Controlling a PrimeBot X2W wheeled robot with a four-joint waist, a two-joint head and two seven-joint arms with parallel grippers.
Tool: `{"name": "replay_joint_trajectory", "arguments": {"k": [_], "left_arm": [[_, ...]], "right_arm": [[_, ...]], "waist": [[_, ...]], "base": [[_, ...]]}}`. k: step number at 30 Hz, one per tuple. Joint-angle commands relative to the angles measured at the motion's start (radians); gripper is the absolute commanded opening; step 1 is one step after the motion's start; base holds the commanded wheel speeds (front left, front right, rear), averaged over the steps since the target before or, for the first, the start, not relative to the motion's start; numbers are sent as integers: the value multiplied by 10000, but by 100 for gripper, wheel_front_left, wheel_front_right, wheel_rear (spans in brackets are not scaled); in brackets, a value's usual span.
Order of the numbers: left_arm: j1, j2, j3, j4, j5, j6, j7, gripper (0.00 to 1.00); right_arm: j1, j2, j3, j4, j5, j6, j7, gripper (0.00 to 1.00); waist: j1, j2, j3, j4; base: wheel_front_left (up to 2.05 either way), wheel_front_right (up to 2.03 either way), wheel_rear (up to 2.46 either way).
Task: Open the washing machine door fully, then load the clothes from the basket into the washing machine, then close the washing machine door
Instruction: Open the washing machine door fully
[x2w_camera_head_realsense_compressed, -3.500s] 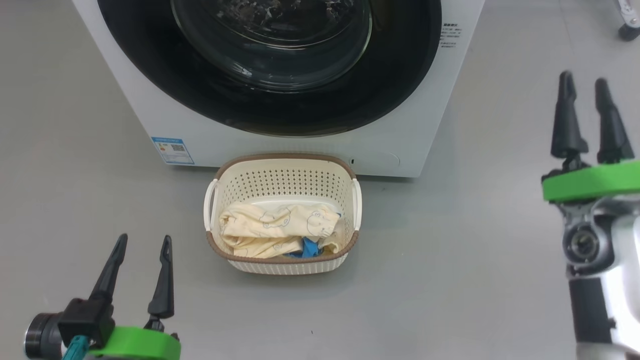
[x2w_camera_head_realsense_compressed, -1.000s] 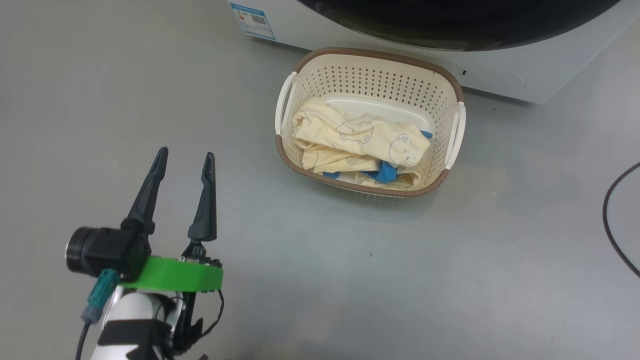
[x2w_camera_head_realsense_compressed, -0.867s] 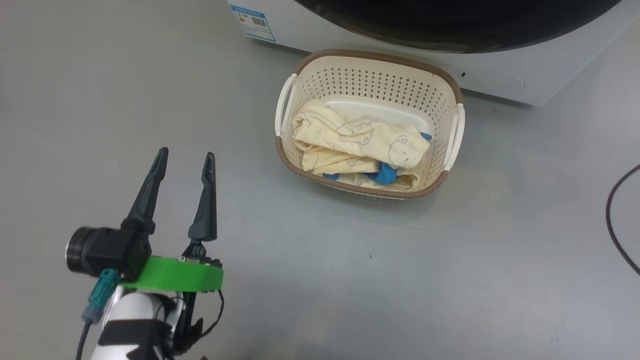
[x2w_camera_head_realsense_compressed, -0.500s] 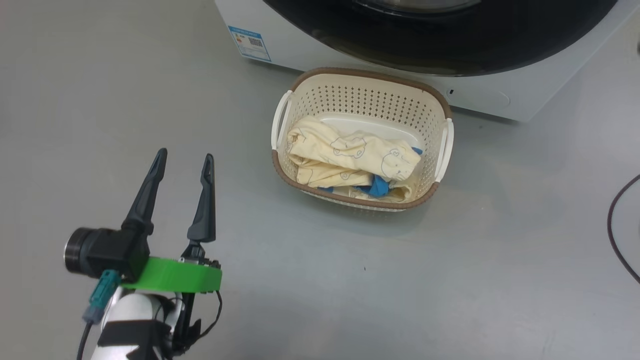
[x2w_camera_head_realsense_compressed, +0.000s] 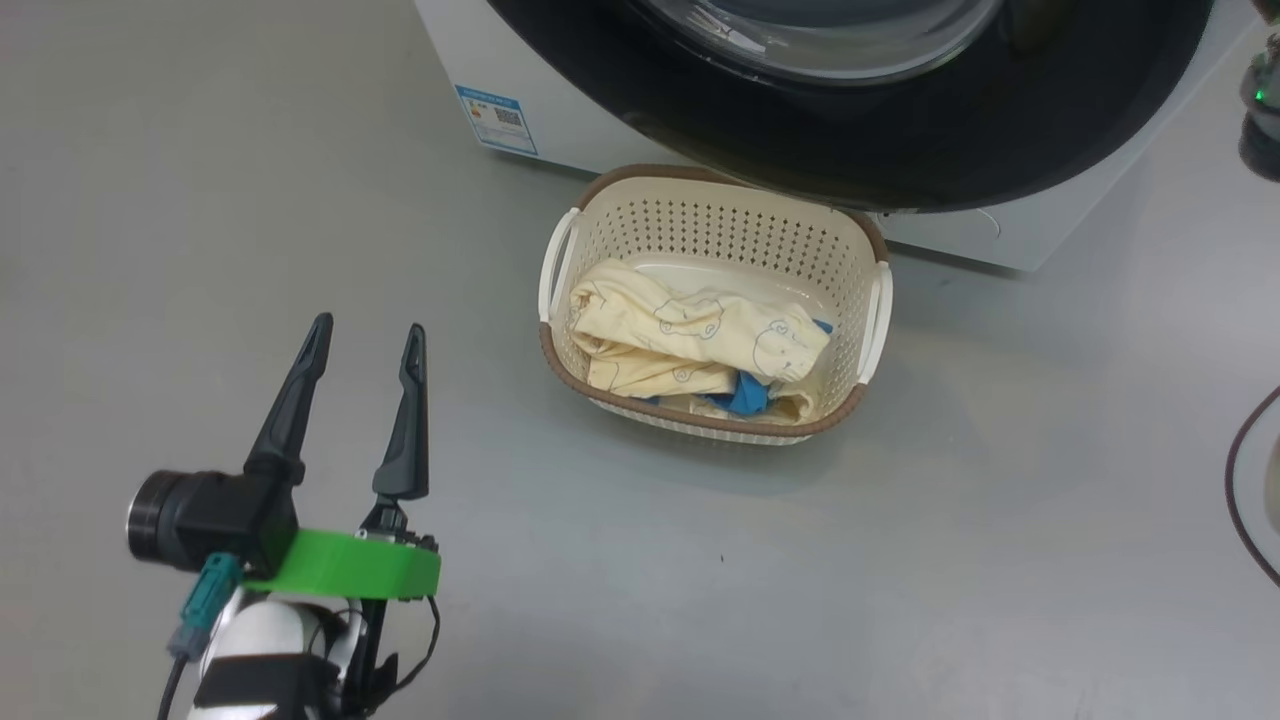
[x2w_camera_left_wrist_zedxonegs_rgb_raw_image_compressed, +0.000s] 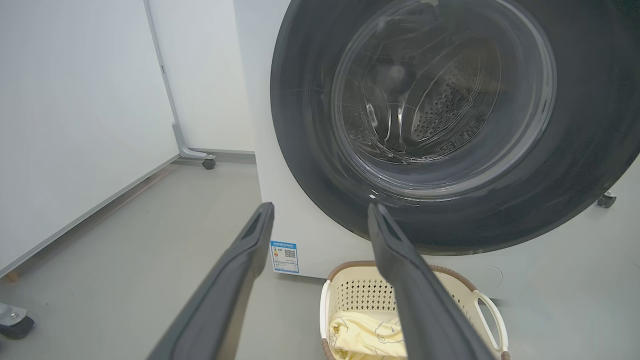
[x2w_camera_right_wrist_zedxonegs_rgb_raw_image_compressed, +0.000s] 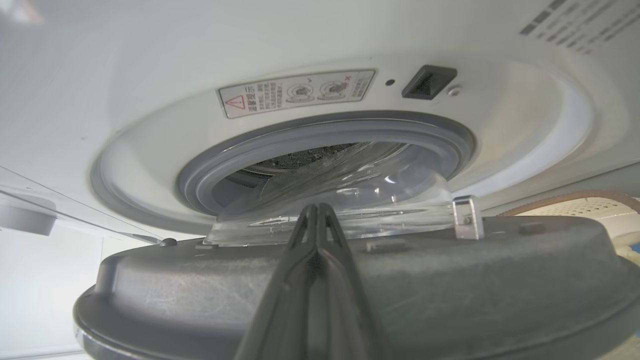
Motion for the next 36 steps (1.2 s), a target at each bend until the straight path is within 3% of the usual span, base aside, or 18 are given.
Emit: {"name": "replay_joint_trajectory", "arguments": {"k": [1, 7, 19, 27, 36], "left_arm": [[18, 138, 389, -304, 130, -47, -68, 100], [161, 204, 479, -311, 206, -78, -69, 100], [506, 451, 594, -355, 294, -131, -69, 100], [623, 483, 588, -364, 320, -136, -69, 100], [660, 512, 538, -367, 329, -146, -69, 100]], "right_arm": [[-157, 405, 451, -43, 193, 35, 336, 0], [502, 405, 1537, -198, 1214, 35, 775, 0], [3013, 405, 5146, -1987, 4744, 35, 1598, 0], [4983, 405, 7824, -4058, 6852, 35, 1225, 0], [6394, 405, 9973, -5780, 8050, 35, 425, 0]], "waist": [[0, -1, -112, -48], [0, -1, -476, -241], [0, -1, -1114, -664], [0, -1, -1312, -793], [0, -1, -1415, -812]], "base": [[0, 0, 0], [0, 0, 0], [0, 0, 0], [0, 0, 0], [0, 0, 0]]}}
